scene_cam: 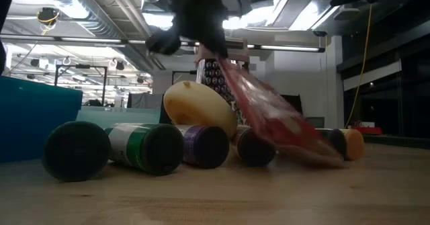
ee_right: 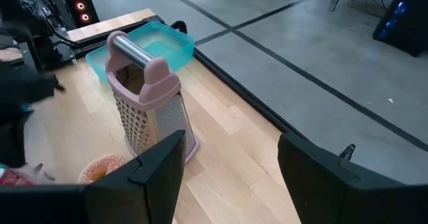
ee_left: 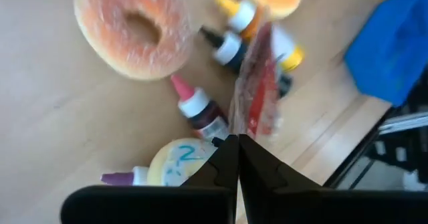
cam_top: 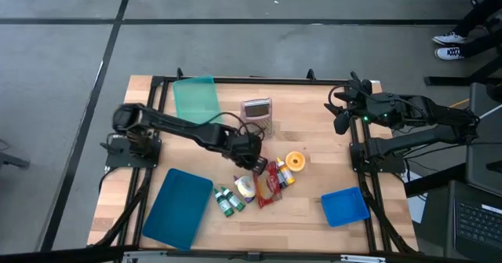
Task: Pick & Place Food Item
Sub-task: Put the red popcorn bag into the dark blue bin
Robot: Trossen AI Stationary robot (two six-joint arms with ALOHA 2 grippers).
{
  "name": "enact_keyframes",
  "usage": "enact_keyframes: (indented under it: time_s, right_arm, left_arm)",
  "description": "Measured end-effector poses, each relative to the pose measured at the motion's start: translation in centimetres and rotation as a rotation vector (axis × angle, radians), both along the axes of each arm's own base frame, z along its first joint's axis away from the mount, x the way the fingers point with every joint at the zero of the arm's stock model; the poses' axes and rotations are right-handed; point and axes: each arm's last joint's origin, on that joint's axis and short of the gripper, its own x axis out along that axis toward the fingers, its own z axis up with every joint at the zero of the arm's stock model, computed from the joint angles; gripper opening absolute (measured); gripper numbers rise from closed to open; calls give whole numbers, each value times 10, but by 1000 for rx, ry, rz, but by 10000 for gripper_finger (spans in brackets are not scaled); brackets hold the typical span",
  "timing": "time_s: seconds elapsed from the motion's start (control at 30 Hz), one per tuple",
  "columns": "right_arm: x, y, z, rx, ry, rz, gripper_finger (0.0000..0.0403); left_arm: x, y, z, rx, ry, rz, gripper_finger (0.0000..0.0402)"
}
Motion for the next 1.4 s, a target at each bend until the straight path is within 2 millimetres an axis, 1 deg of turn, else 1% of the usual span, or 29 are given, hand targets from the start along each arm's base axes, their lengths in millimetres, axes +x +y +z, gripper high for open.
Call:
enact_keyframes:
  time_s: [0.17,0.37,0.5,0.83,1.1,1.23,1.4]
  right_arm:
    - [2,0,3,-18,-26,12,235]
    - [4,0,6,-27,-61,18,235]
    - [4,0,8,-28,-72,18,235]
    - [5,0,9,-20,-102,-5,235]
    - [5,-1,10,-10,-128,-41,236]
    - [5,-1,10,-3,-138,-62,236]
    - [8,-1,9,-3,-134,-77,236]
  left_arm:
    - [-17,4,33,52,-92,40,2]
    - [-40,8,72,114,-220,22,2]
    - [-55,9,90,119,-272,10,2]
    - [-93,-14,115,73,-294,-71,2]
    - [-125,-38,129,9,-297,-125,2]
    - [-141,-50,134,-20,-290,-180,2]
    - [-160,-70,137,-97,-262,-280,2]
